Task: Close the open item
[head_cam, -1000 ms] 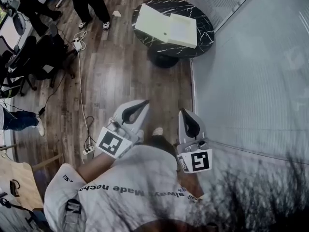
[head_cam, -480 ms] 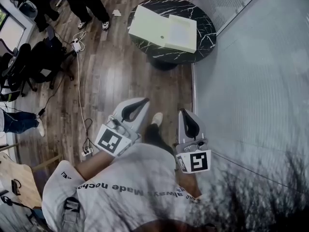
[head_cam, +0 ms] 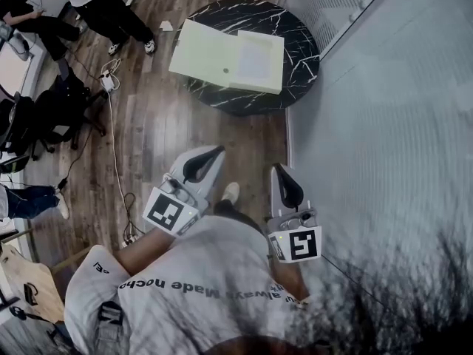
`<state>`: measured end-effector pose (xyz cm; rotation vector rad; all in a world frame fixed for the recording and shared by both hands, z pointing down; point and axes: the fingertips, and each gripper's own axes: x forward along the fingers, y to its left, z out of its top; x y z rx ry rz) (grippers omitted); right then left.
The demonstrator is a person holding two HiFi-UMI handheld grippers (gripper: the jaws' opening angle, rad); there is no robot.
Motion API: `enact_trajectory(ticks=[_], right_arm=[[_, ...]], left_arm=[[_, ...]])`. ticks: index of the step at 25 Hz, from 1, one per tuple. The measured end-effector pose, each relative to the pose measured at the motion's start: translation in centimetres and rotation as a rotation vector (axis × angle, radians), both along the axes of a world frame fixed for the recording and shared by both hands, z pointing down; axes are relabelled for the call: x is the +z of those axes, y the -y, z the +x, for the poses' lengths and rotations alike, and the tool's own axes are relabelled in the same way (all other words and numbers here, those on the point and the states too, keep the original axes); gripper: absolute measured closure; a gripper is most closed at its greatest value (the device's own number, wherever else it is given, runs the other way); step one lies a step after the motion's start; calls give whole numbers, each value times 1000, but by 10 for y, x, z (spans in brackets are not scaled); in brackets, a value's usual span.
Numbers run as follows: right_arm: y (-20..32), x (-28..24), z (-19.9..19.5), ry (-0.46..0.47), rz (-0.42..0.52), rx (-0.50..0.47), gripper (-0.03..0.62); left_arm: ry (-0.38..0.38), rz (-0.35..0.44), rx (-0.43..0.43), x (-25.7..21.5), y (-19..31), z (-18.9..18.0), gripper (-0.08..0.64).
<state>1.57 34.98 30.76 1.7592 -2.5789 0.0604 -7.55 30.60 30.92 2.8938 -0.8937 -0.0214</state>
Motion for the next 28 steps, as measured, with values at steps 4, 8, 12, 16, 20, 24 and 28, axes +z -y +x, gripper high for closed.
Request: enact_trajectory(ticks=[4, 8, 12, 16, 20, 24, 28], right_arm=[[28, 7, 27, 4, -18, -30, 591], [48, 8, 37, 5, -23, -68, 592], [69, 12, 42, 17, -20, -87, 591], [91, 14, 43, 12, -16, -109, 592], [122, 15, 36, -5, -20, -124, 591], [168, 22, 30, -21, -27, -140, 591], [230, 22, 16, -35, -39, -160, 592]], left_arm=[[11, -12, -40, 8, 27, 23, 557], [27, -18, -74, 10, 45, 31, 557], [32, -26, -97, 16, 62, 34, 557], [33, -27, -112, 21, 83, 35, 557], [20, -33, -120, 26, 112, 30, 557], [7, -42, -129, 34, 156, 26, 557], [-3, -50, -140, 36, 213, 14, 557]])
